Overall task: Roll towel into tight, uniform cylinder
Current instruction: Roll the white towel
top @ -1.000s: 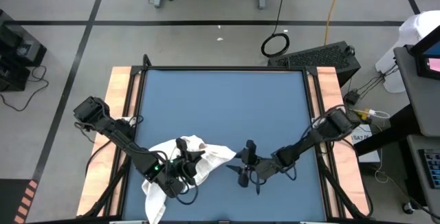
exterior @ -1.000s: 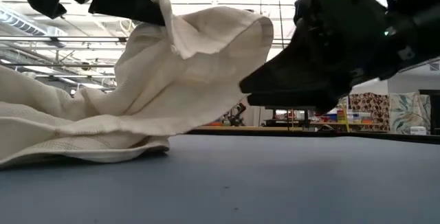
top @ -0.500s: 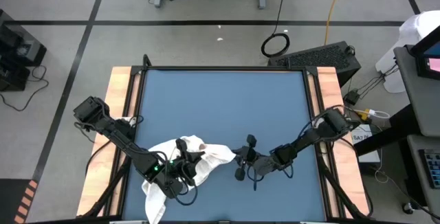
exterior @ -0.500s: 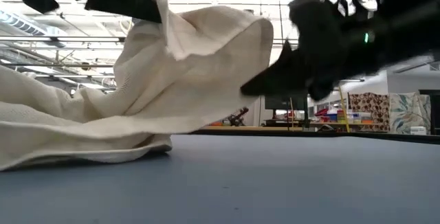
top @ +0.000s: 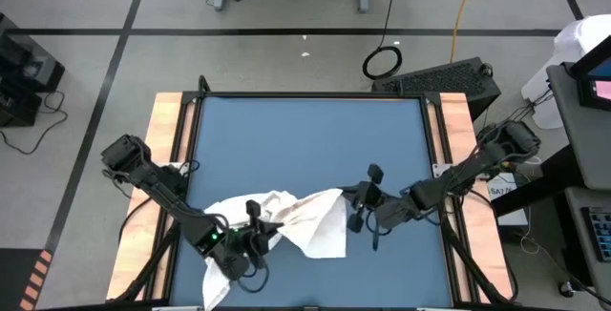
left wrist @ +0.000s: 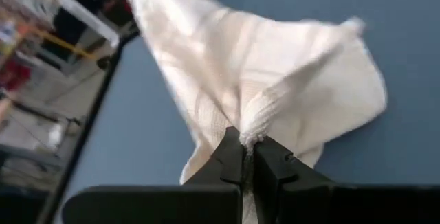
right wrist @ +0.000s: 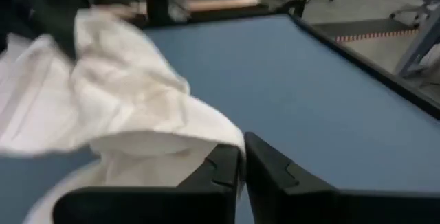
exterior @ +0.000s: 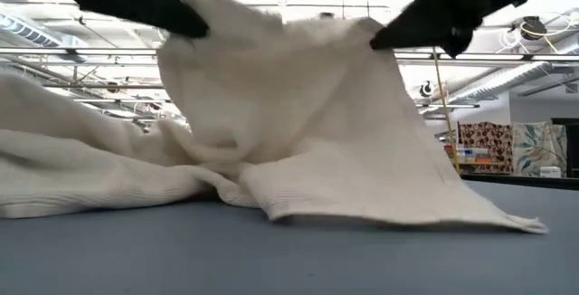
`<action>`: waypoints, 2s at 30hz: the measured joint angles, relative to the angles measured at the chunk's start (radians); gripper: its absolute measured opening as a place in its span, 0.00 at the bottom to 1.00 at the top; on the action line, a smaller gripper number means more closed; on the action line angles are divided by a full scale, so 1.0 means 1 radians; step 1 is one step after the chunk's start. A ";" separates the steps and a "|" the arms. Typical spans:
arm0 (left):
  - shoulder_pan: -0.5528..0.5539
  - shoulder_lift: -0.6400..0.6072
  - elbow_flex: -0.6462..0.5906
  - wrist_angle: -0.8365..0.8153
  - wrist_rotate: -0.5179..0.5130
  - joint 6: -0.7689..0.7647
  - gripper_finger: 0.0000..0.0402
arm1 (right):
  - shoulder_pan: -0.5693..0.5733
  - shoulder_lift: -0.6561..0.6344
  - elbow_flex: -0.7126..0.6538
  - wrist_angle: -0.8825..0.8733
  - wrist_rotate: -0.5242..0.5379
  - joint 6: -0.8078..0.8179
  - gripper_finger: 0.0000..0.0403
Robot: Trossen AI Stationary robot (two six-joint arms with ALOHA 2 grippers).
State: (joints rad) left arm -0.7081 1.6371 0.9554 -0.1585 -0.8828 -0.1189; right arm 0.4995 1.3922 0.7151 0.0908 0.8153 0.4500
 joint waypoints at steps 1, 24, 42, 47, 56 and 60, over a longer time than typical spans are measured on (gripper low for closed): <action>0.015 0.003 -0.002 0.007 0.019 -0.008 0.02 | 0.000 0.002 0.000 -0.019 -0.006 0.000 0.06; 0.200 0.125 -0.004 0.537 0.317 0.046 0.02 | 0.201 -0.122 0.000 -0.529 -0.225 0.286 0.34; 0.216 0.131 -0.004 0.537 0.330 -0.052 0.04 | 0.403 0.240 0.000 0.112 0.079 -0.140 0.34; 0.218 0.131 -0.004 0.534 0.303 -0.059 0.04 | 0.360 0.316 0.000 0.302 0.092 -0.327 0.34; 0.218 0.131 -0.004 0.535 0.290 -0.060 0.04 | 0.297 0.436 0.033 0.658 0.037 -0.657 0.40; 0.218 0.131 -0.004 0.535 0.276 -0.060 0.04 | 0.271 0.482 0.111 0.607 0.077 -0.675 0.48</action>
State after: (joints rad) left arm -0.4900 1.7679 0.9512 0.3767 -0.6064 -0.1791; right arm 0.7704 1.8742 0.8259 0.6975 0.8926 -0.2246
